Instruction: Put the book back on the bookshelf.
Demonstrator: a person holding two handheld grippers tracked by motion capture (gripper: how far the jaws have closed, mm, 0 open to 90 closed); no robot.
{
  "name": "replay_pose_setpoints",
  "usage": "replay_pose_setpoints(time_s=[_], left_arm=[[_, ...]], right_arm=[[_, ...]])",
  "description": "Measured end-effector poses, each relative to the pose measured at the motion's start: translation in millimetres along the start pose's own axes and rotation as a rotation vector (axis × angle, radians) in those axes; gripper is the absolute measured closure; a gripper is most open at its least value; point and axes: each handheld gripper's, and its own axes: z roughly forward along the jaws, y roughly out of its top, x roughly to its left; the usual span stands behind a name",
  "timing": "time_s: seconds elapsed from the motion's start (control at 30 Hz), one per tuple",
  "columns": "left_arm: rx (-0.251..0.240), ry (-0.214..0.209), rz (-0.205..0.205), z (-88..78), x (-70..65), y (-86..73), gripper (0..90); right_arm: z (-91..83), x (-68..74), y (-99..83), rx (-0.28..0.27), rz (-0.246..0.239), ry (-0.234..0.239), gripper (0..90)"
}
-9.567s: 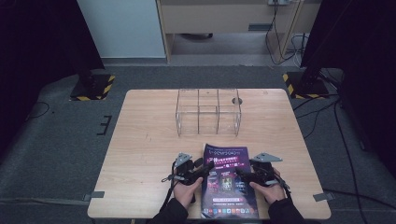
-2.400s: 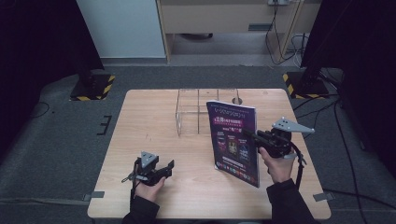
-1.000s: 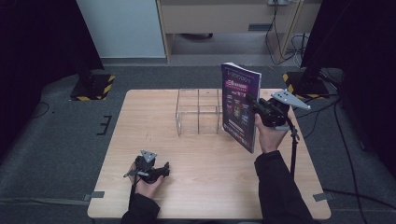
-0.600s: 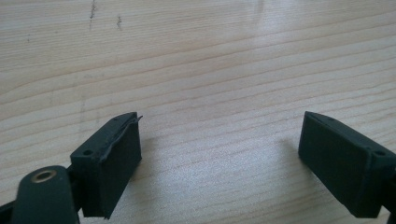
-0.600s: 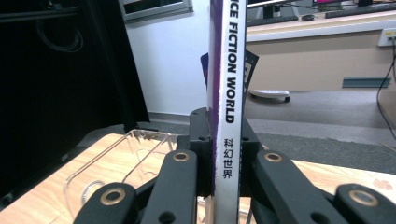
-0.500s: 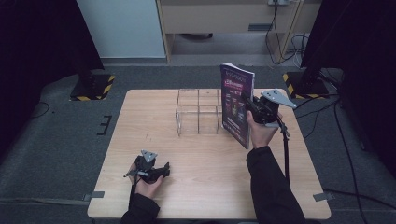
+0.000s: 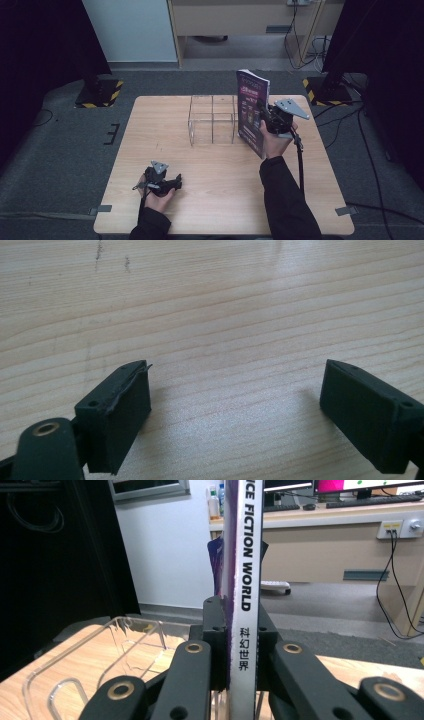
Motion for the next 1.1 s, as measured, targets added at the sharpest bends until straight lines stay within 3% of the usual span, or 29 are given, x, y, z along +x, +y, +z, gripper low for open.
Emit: replay_pose_setpoints(time_s=[0.4,0.8,0.93,1.1], left_arm=[[0.0,0.0,0.0,0.0,0.0,0.0,12.1],[0.0,0.001,0.0,0.0,-0.3,0.0,11.9],[0.0,0.001,-0.002,0.0,-0.5,-0.1,11.9],[0.001,0.001,-0.001,-0.1,-0.6,-0.1,11.8]], right_arm=[[-9.3,2.5,-5.4,0.011,-0.019,0.011,82.6],[-39.8,-0.2,-13.3,0.153,0.01,0.071,82.1],[-50.0,-2.6,-20.5,0.176,0.017,0.102,82.0],[-63.4,-3.7,-27.3,0.205,0.012,0.105,81.6]])
